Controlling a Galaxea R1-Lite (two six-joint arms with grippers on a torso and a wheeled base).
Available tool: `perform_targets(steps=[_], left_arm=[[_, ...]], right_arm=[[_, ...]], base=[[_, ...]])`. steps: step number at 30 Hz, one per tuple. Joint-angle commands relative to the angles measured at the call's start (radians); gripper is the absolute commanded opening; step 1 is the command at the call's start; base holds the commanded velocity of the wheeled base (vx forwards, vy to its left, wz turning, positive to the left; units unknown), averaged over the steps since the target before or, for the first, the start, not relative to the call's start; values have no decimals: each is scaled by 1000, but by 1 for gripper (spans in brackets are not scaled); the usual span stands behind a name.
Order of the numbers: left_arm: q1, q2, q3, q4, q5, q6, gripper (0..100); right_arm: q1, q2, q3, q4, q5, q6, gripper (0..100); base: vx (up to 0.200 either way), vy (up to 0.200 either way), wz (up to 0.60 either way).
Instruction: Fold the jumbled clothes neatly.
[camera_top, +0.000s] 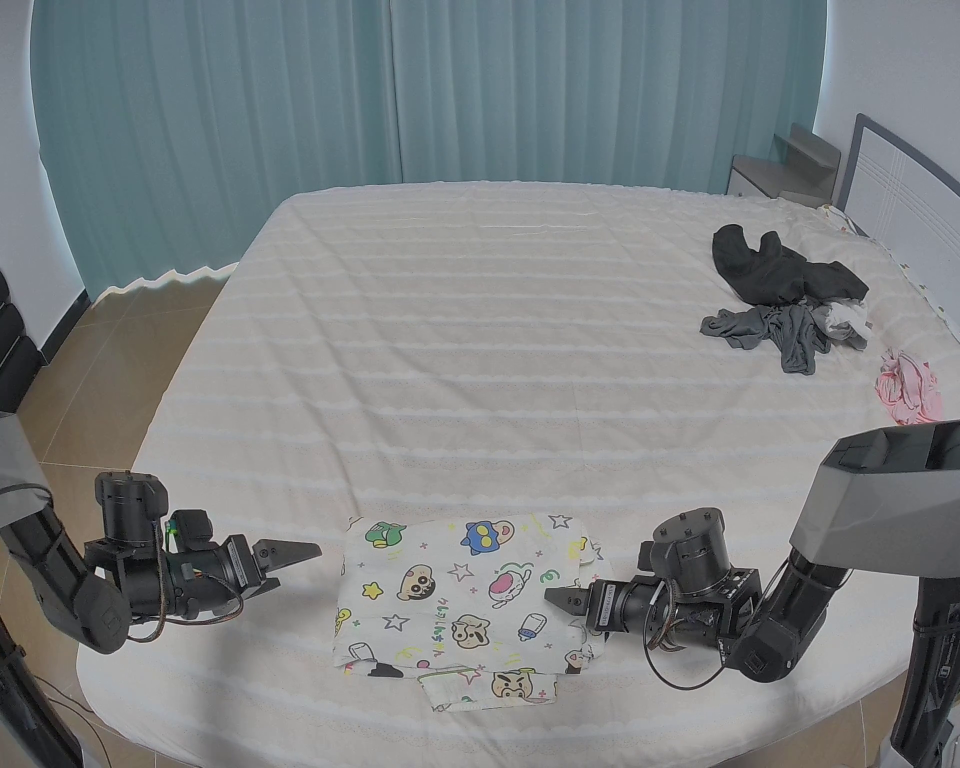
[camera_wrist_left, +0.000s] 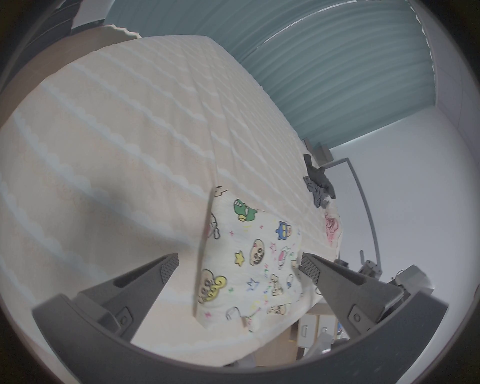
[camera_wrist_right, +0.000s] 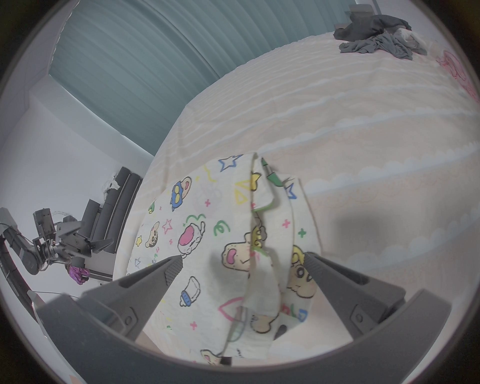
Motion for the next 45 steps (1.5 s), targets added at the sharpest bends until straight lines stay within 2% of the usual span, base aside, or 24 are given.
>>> perform_targets(steps=[1, 6, 11, 21, 26, 30, 42, 43, 45], left_arm=[[3, 159, -71, -12, 11, 60, 100], [-28, 216, -106, -12, 11, 94, 100], [-91, 264, -152, -12, 13, 95, 100], [-120, 271, -230, 77, 13, 94, 100], [-147, 298, -266, 93, 34, 92, 100], [-187, 319, -284, 93, 68, 92, 100], [-245, 321, -300, 94, 75, 54, 100], [-249, 321, -300, 94, 75, 54, 100], [-250, 314, -296, 94, 75, 52, 100]], right_arm=[[-28, -9, 22, 1, -2, -11, 100], [-31, 2, 15, 7, 1, -14, 100], [-38, -15, 14, 15, -2, -25, 100], [-55, 5, 20, 15, 15, -30, 100], [-17, 25, -34, 30, 53, -30, 100], [34, 44, -115, 127, 53, -22, 100], [89, 100, -228, 167, 53, -14, 100], [92, 108, -238, 165, 47, -14, 0], [97, 114, -247, 164, 44, 2, 0]], base=[[0, 0, 0], [0, 0, 0], [0, 0, 0], [0, 0, 0], [0, 0, 0], [0, 0, 0], [0, 0, 0], [0, 0, 0], [0, 0, 0]])
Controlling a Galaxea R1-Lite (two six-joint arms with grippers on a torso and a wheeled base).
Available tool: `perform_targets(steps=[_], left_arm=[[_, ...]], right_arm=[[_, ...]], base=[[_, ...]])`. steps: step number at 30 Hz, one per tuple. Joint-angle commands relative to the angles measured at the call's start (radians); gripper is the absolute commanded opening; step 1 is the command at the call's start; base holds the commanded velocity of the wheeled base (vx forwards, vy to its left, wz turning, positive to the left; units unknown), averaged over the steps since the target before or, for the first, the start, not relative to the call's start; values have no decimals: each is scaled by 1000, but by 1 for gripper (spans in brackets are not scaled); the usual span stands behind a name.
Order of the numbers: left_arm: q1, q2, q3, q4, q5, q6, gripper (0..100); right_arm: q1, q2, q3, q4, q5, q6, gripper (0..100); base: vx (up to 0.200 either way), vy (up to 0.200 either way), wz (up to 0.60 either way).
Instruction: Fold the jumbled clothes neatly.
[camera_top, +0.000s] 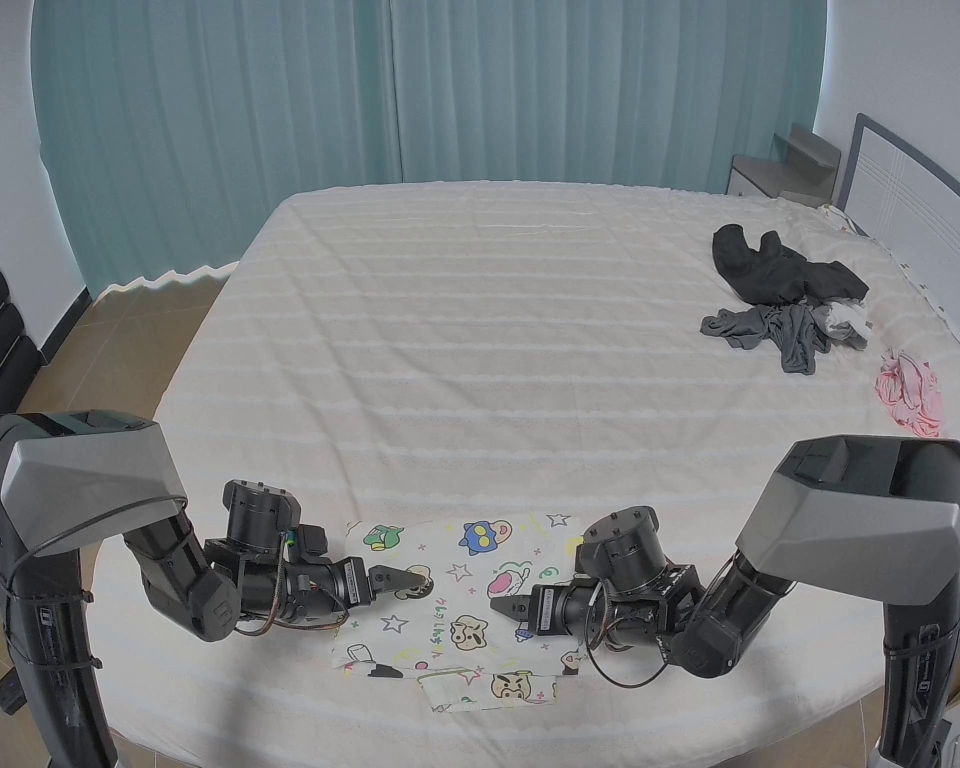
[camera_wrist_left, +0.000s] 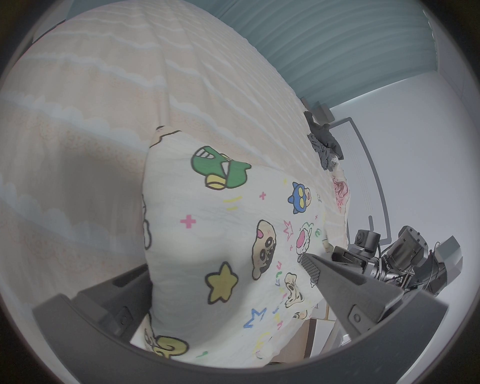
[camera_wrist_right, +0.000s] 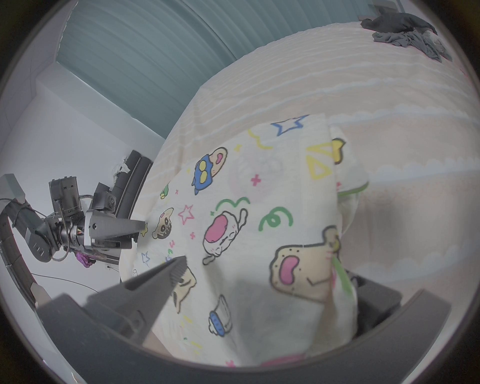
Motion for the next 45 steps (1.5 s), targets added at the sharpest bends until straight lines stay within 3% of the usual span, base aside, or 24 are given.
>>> perform_targets(steps=[1, 18, 19, 32, 38, 45], left_arm=[[-7, -5, 2, -1, 0, -2, 100], [-15, -16, 6, -4, 0, -22, 100], [-15, -16, 5, -4, 0, -22, 0], [-6, -8, 6, 2, 0, -22, 0], [-10, -92, -12, 110, 15, -24, 0], [-15, -141, -9, 136, 21, -27, 0]], right_arm=[[12, 26, -19, -2, -2, 9, 0], [9, 10, -5, -12, -10, 43, 0], [9, 10, -5, -12, -10, 43, 0], [12, -4, 30, -77, -30, 43, 0], [11, -86, 74, -82, -33, 43, 0], [11, -149, 120, -82, -35, 43, 0]], base=[[0, 0, 0], [0, 0, 0], [0, 0, 0], [0, 0, 0], [0, 0, 0], [0, 0, 0]])
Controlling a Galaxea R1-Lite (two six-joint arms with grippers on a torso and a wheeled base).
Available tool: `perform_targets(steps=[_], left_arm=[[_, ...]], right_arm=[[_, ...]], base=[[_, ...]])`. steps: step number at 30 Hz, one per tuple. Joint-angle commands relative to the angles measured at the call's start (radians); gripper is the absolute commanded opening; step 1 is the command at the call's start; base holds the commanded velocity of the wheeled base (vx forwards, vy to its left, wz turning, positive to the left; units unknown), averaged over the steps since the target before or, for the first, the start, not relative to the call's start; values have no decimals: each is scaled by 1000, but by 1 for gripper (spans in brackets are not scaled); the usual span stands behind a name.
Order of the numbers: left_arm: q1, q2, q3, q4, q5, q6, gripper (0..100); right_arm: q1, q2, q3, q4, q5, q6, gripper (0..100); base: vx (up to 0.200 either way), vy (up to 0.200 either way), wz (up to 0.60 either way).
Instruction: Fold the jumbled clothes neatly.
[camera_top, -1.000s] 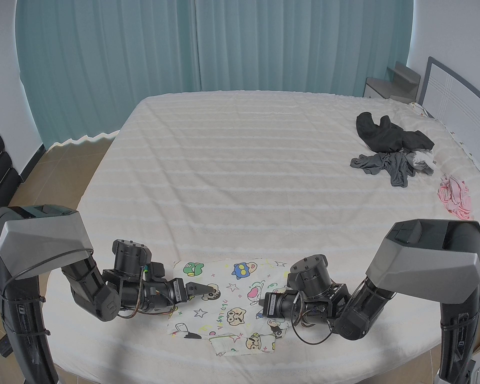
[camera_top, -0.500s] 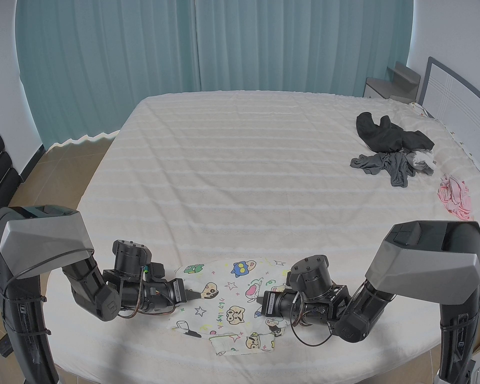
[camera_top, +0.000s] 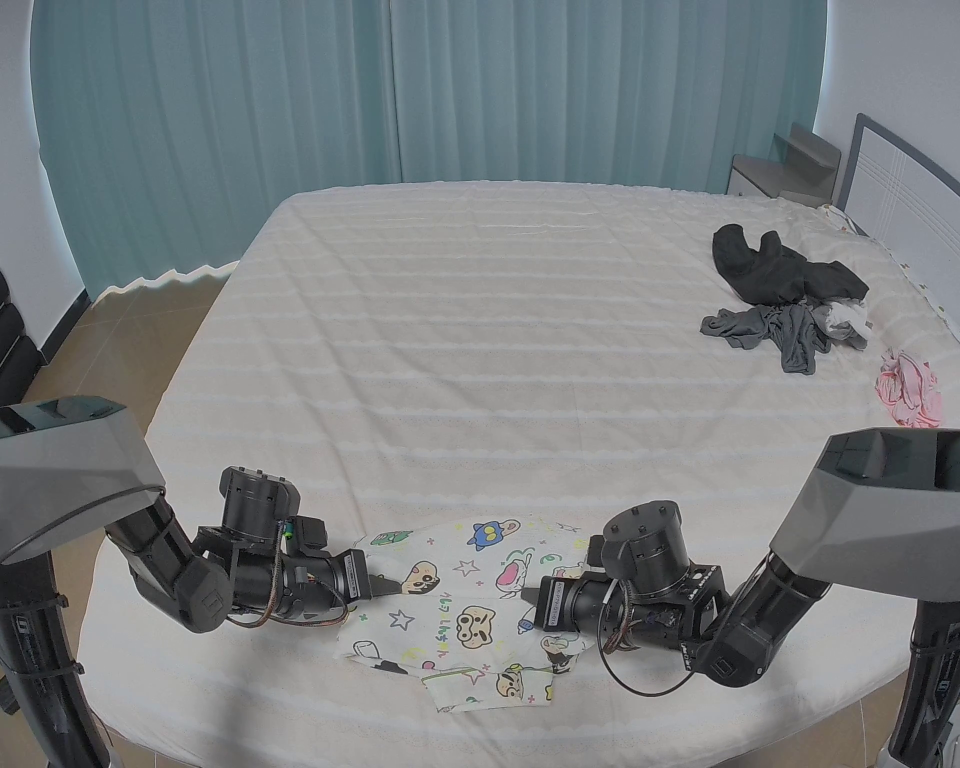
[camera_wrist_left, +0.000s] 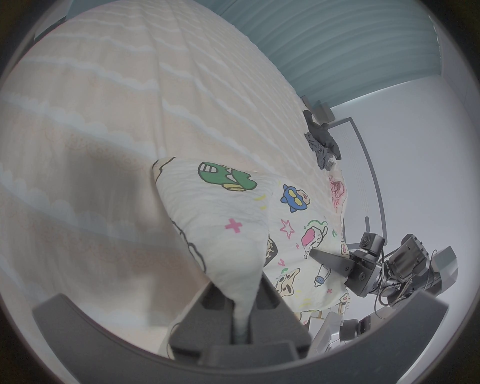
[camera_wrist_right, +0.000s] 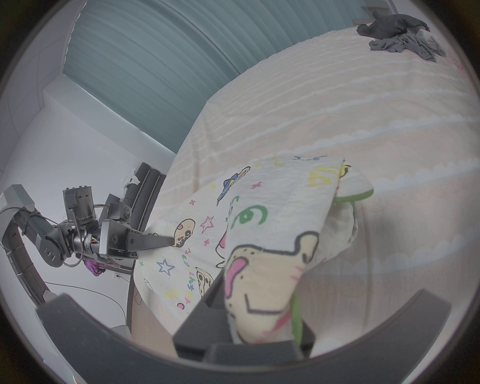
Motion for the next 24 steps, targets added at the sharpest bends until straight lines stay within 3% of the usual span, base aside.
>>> perform_targets(steps=[1, 6, 14, 24], left_arm=[[-4, -67, -1, 29, 4, -2, 0], [-19, -117, -5, 89, 6, -2, 0], [-74, -147, -15, 114, 64, -3, 0], [-120, -147, -24, 127, 67, -9, 0]], right_arm=[[-1, -69, 33, 2, -2, 0, 0], [-4, -105, 57, 2, -3, 0, 0], [-4, -134, 86, 0, -5, 2, 0], [-13, -170, 102, 2, -6, 3, 0]], base=[[0, 0, 0], [0, 0, 0], [0, -200, 0], [0, -200, 0]])
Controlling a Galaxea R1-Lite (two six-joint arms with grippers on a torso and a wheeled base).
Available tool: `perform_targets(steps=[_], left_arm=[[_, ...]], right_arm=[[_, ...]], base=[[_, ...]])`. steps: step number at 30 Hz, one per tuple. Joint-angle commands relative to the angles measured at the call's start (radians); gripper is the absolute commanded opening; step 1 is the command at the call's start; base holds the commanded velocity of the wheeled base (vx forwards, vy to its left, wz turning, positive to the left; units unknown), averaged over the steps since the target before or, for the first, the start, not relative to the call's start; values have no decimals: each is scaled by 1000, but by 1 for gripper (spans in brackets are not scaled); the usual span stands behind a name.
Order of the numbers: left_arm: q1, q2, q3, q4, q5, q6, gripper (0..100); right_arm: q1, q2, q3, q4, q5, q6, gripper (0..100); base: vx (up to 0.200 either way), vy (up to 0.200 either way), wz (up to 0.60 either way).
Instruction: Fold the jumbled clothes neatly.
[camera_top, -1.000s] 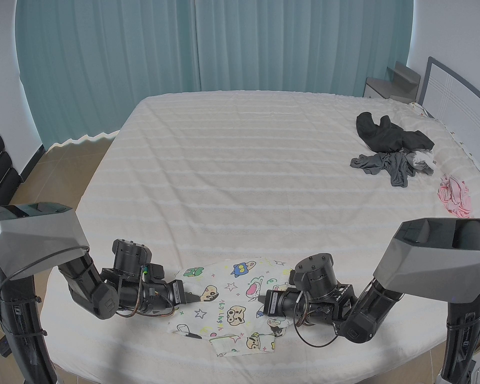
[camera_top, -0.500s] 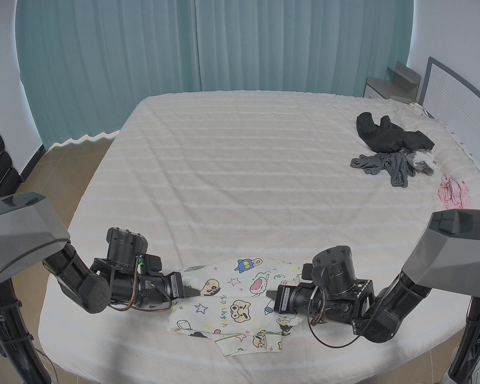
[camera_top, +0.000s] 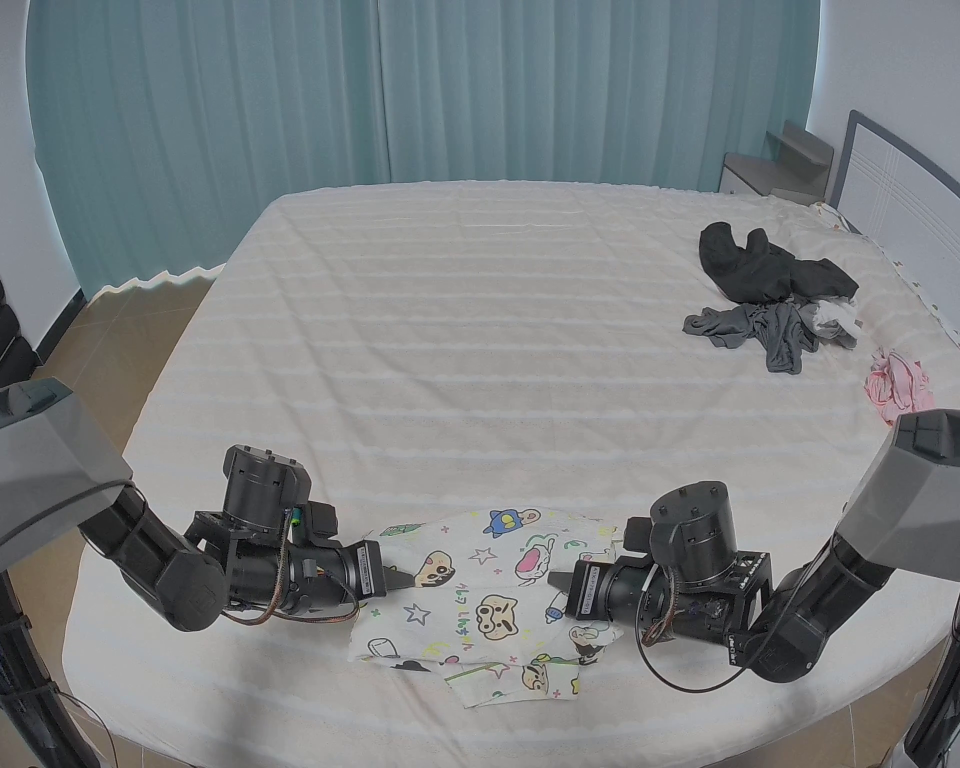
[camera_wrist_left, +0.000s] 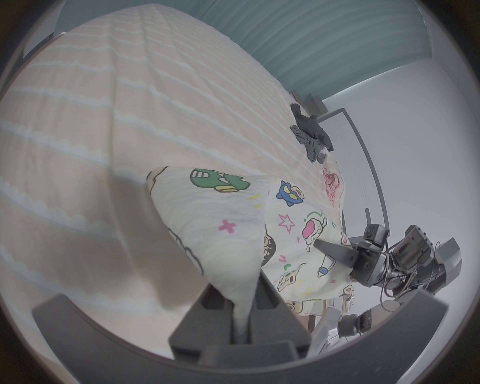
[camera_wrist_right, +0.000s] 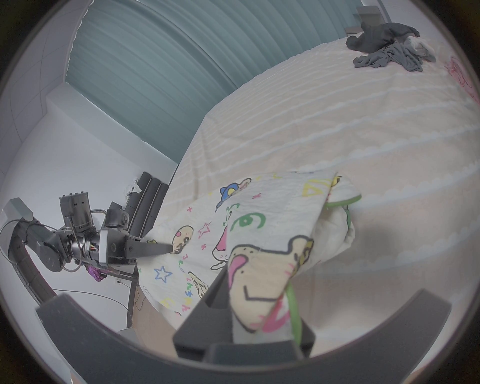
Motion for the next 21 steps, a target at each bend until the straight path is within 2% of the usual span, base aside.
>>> perform_targets(steps=[1, 6, 17, 21], left_arm=[[-25, -4, -9, -2, -2, -12, 0], [-51, -4, -42, -1, 1, -78, 0], [-103, 11, -73, 19, 5, -80, 0], [-106, 26, -82, 18, 30, -80, 0]], right_arm=[[-9, -22, 8, 0, 1, -1, 0], [-19, -39, 38, -2, 1, -1, 0], [-53, -56, 68, -2, -8, -1, 0], [-56, -55, 68, -2, -8, -7, 0]], base=[[0, -200, 0], [0, -200, 0], [0, -200, 0], [0, -200, 0]])
